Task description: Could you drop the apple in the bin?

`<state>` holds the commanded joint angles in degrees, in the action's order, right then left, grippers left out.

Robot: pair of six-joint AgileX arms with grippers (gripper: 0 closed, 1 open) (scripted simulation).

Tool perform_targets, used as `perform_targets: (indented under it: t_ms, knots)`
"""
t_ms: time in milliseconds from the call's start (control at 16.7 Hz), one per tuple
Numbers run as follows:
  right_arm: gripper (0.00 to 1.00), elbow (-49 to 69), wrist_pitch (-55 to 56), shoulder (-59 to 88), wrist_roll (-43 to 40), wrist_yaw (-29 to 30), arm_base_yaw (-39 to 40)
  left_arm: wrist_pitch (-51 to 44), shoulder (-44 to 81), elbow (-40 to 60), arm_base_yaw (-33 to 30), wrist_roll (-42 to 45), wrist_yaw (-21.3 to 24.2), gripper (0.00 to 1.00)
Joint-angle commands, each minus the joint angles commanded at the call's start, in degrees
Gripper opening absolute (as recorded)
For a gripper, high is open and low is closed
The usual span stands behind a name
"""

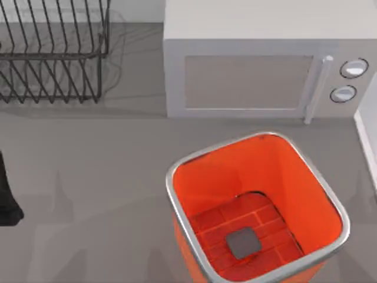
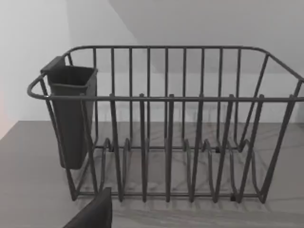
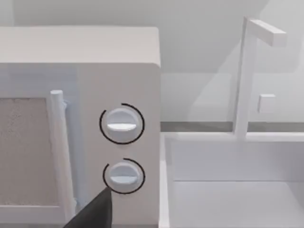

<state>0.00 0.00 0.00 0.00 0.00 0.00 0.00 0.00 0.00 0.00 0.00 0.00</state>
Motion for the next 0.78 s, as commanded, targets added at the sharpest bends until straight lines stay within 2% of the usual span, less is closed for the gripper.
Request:
perform_targets:
  t_ms: [180, 360, 540, 780]
  knots:
    - [1.00, 0.00, 0.00, 0.00, 0.00, 0.00, 0.00, -0.30, 0.66, 0.53, 0.27, 0.55, 0.26, 1.00]
    - [1.00, 0.00, 0.00, 0.00, 0.00, 0.00, 0.00, -2.78, 5.73, 4.14, 2.46, 5.22, 1.86, 1.00]
    - [1.00, 0.00, 0.00, 0.00, 0.00, 0.00, 0.00, -7.39, 16.07, 10.04, 6.59, 14.96, 4.13, 1.00]
    - [1.00, 0.00, 0.00, 0.00, 0.00, 0.00, 0.00, -15.23, 36.80, 19.31, 13.44, 32.57, 7.73, 1.00]
